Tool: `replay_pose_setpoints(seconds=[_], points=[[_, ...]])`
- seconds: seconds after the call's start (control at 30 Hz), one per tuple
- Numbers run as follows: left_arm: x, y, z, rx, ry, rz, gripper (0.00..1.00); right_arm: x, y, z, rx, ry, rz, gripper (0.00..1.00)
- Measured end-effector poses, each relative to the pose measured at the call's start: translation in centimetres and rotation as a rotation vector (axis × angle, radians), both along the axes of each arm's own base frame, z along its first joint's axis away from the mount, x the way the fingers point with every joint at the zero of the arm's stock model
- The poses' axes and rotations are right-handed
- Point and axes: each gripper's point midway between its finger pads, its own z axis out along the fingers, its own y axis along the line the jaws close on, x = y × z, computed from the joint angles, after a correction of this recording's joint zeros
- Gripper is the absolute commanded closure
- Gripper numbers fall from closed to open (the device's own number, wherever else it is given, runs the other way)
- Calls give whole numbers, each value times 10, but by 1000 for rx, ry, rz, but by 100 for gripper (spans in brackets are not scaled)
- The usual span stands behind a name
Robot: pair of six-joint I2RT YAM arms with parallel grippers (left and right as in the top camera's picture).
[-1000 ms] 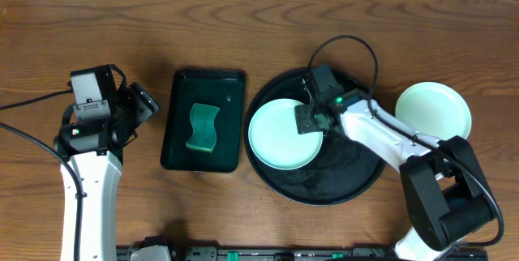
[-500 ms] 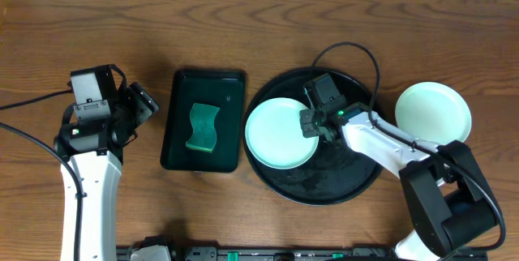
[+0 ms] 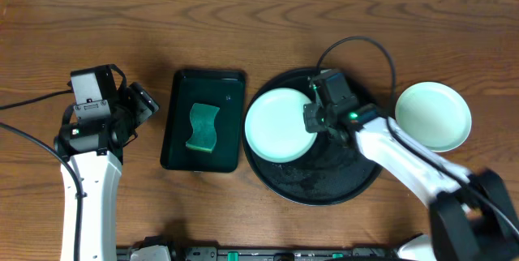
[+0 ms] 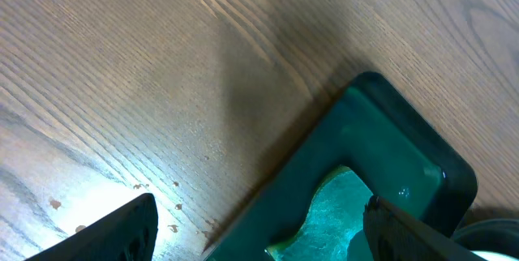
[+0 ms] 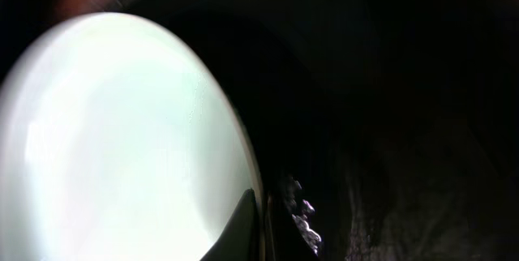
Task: Clean dirty plates on tray and stack at the side
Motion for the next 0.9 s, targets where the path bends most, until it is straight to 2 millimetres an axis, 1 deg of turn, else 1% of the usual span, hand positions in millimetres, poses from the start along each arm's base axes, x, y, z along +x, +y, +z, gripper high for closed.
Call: replay_pose_setpoints(seconds=[0.07, 0.2, 0.27, 0.3, 0.4, 0.53, 0.9], points=[[0, 0, 0, 0, 0, 0, 19, 3, 2, 25, 39, -62, -3, 99], [0, 0, 0, 0, 0, 0, 19, 5, 5, 63, 115, -147, -20, 99], [0, 0, 0, 0, 0, 0, 19, 5, 6, 76, 143, -177, -25, 99], [0, 0, 0, 0, 0, 0, 19, 5, 6, 80, 148, -185, -27, 99], [0, 0, 0, 0, 0, 0, 19, 5, 3, 83, 152, -192, -44, 99], [0, 0, 0, 0, 0, 0, 19, 4, 0, 80, 143, -180, -68, 99], [0, 0, 0, 0, 0, 0, 19, 3, -3, 78, 135, -171, -80, 98]])
